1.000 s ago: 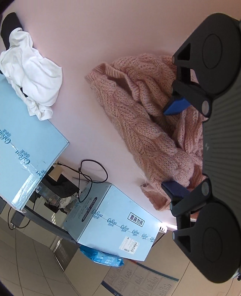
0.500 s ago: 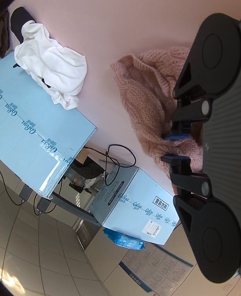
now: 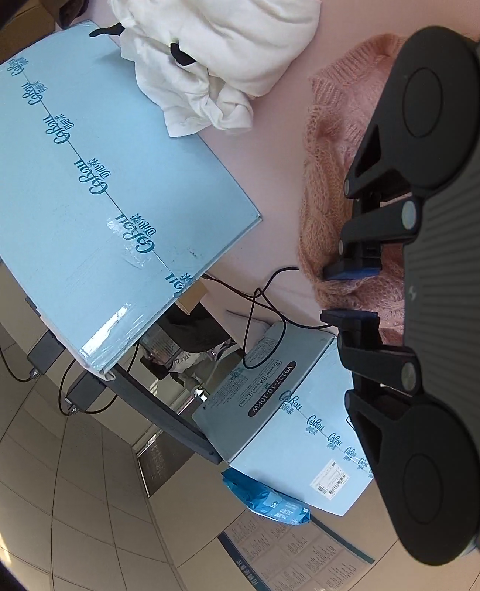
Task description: Fold clothes
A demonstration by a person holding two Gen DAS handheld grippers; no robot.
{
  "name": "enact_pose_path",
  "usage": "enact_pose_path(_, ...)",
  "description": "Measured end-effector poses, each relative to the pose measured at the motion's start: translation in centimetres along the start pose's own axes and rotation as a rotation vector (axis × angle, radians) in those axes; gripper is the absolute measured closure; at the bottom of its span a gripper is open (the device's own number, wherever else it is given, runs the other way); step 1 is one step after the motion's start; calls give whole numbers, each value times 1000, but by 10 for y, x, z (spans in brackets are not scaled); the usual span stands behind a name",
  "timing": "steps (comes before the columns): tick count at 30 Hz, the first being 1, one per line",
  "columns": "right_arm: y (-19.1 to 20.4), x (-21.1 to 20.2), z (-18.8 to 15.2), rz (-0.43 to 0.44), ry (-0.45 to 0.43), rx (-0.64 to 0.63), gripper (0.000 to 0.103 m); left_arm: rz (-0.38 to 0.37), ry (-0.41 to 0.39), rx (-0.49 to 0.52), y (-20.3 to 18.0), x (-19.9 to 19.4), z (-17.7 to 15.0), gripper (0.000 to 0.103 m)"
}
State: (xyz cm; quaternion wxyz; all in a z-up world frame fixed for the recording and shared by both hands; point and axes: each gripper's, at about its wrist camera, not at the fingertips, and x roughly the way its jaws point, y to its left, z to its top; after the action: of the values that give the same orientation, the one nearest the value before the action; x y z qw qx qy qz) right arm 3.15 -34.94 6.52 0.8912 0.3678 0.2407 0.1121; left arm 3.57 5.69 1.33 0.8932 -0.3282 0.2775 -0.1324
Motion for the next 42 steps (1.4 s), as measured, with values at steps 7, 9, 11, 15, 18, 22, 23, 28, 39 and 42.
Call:
enact_pose_path(7, -38, 30, 8, -41, -72, 87, 82, 106, -27, -13, 25, 16, -1, 94)
enact_pose_path(9, -40, 37, 6, -120, -139, 62, 80, 168, -116, 12, 24, 9, -1, 94)
enact_pose_path(11, -42, 42, 1, -191, -181, 23, 64, 195, -158, 16, 27, 7, 1, 91)
enact_pose_path(15, -56, 40, 9, 13, -76, 81, 25, 134, -146, -64, 37, -2, 13, 61)
enact_pose_path(18, -53, 35, 15, 206, 94, 30, 7, 115, -134, 20, 19, -12, 17, 31)
enact_pose_path(22, -40, 36, 8, 273, 276, -153, 7, 37, -144, 232, -12, -27, 10, 15)
enact_pose_path(23, -36, 36, 5, 262, 286, -197, 7, 15, -139, 268, -17, -29, 7, 8)
enact_pose_path(28, -14, 46, -25, 196, 381, -438, 7, -89, 12, 249, -16, -22, -8, 2)
enact_pose_path(39, 4, 37, -58, 142, 396, -606, 41, 2, 103, 373, -19, 1, -37, 0)
enact_pose_path(42, 3, 35, -55, 136, 368, -606, 62, -9, 103, 356, -15, 1, -35, 0)
